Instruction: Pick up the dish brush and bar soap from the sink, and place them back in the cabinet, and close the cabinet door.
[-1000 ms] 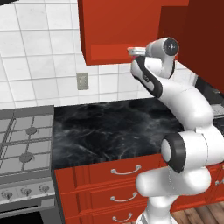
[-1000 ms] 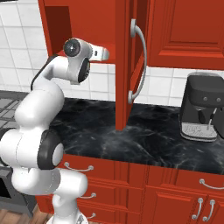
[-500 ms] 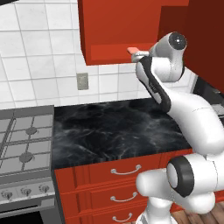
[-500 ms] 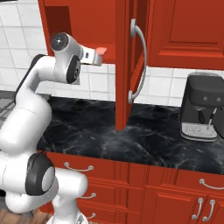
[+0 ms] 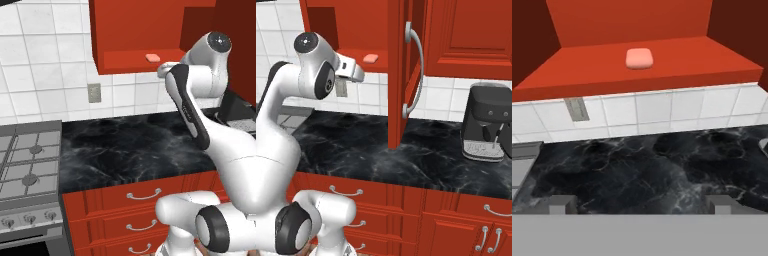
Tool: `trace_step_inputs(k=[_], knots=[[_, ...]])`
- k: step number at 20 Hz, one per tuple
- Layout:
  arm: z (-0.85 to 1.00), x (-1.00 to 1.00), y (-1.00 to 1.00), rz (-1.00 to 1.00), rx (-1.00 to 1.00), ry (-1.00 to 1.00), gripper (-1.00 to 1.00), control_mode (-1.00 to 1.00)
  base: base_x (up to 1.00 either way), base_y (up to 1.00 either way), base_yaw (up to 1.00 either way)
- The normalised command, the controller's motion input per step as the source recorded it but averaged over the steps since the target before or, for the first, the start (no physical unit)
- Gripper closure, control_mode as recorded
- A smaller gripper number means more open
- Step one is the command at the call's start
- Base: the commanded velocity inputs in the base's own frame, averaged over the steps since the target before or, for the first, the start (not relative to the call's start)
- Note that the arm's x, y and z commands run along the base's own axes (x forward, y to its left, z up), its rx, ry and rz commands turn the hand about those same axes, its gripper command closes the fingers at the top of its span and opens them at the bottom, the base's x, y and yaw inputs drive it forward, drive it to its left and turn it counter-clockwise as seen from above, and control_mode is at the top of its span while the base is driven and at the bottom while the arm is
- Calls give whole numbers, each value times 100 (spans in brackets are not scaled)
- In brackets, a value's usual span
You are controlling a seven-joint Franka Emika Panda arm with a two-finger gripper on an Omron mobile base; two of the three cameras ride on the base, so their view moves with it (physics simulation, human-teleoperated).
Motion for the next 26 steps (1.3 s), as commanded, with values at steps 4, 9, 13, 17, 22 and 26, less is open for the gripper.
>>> trace_step_inputs(k=[4,9,13,17,22,26], knots=[[0,-68,0,0,0,0,-100,-100,0,0,0],[0,-65,0,0,-1,0,-100,-100,0,0,0],[0,-39,0,0,0,0,-100,-100,0,0,0],[0,-14,0,0,0,1,-100,-100,0,0,0],[0,-31,0,0,0,1,-100,-100,0,0,0],[3,-41,0,0,0,6,-100,-100,0,0,0]])
